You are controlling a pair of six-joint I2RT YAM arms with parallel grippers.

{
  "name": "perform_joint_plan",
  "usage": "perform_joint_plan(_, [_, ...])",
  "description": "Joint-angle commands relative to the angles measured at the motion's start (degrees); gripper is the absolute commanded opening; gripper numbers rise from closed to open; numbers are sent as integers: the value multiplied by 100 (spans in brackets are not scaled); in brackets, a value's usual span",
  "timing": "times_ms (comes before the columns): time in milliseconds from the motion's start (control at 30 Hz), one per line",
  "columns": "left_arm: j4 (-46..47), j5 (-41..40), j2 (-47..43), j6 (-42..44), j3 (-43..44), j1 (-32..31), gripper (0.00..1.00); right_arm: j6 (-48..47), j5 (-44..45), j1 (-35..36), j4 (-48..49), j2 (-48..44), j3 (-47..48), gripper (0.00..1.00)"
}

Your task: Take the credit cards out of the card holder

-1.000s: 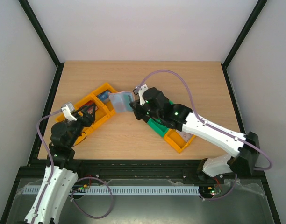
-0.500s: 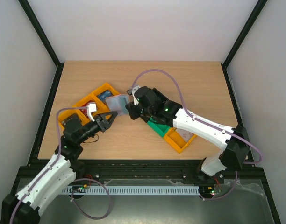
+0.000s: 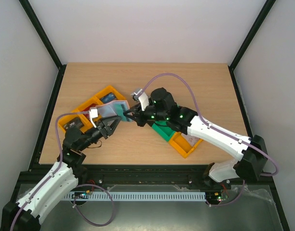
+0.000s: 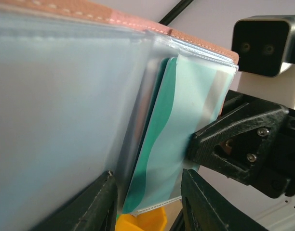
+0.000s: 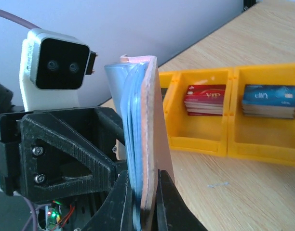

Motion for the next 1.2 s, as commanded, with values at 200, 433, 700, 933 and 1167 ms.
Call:
perform_joint_plan(200, [-75, 803, -327, 690, 314, 50, 41, 14, -1895, 84, 1285, -364, -197, 2])
perform_joint_plan(433, [128, 1854, -661, 1514, 764, 41, 31, 242, -2012, 84, 1621, -186, -217, 2])
perform_joint_plan(700, [591, 2212, -491, 802, 977, -275, 33, 788, -1799, 84, 1836, 97, -134, 2])
perform_joint_plan(933, [111, 2250, -536, 970, 1073, -276, 2, 775, -1811, 84, 1927, -266, -541, 2])
perform_joint_plan(1167, [-968, 2185, -654, 1785, 1036, -262, 2, 536, -1684, 84, 1649, -677, -731, 2])
